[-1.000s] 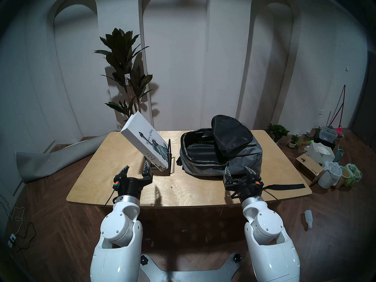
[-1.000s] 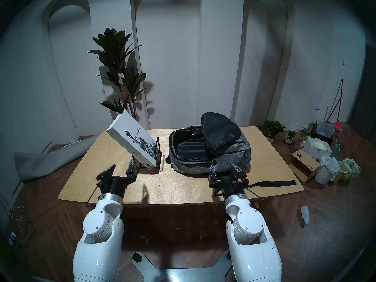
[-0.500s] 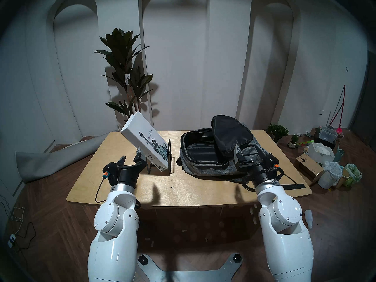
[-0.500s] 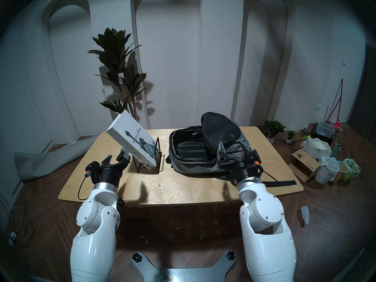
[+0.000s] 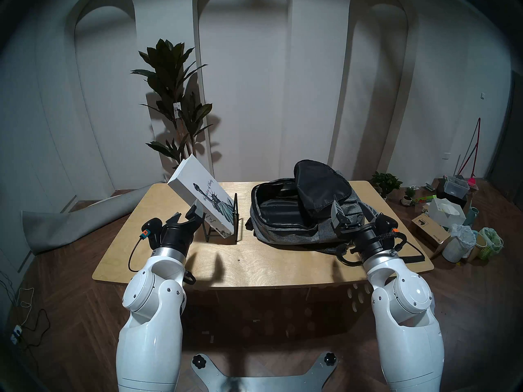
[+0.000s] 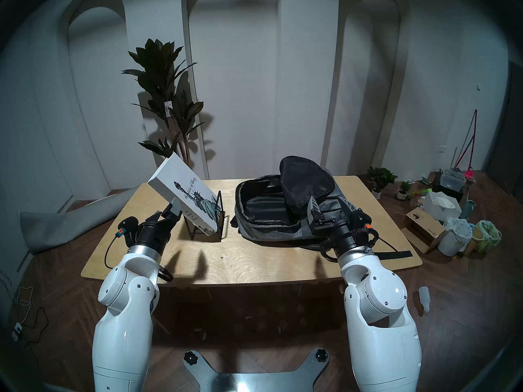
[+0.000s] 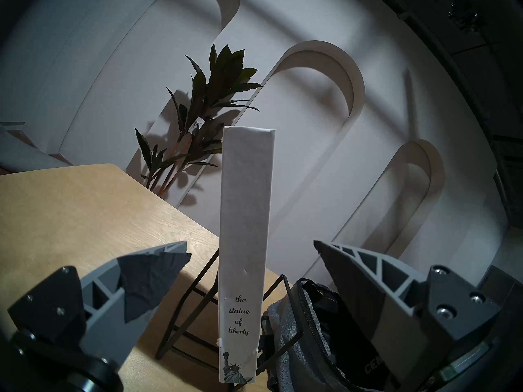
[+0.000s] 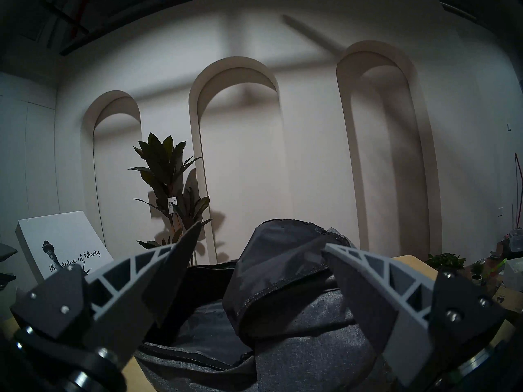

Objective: Put the book into the bag and close the bag

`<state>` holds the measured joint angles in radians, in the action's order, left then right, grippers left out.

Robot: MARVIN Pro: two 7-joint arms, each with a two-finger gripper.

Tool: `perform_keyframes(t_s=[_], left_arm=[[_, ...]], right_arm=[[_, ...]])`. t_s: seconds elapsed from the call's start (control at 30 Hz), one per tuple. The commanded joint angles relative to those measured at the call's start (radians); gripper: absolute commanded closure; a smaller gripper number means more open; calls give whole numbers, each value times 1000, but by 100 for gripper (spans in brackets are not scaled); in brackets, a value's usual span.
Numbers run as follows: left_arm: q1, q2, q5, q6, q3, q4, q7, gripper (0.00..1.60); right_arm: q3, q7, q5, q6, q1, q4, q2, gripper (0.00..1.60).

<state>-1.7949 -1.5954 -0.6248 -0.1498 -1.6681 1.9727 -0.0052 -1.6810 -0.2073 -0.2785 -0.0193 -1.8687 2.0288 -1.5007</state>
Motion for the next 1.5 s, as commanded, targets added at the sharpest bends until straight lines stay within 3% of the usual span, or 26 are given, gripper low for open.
perform_keyframes(t_s=[0.0, 0.87, 1.47], left_arm=[[79, 19, 12, -5, 16, 0, -10, 0], [157, 33, 97, 38, 22, -83, 63, 0], [272, 44, 103, 52, 16, -187, 89, 0]], right_arm=[[-1, -11, -19, 17, 7, 29, -6, 0], [23, -20, -59, 6, 1, 44, -28, 0], [34, -2, -60, 6, 12, 46, -35, 0]])
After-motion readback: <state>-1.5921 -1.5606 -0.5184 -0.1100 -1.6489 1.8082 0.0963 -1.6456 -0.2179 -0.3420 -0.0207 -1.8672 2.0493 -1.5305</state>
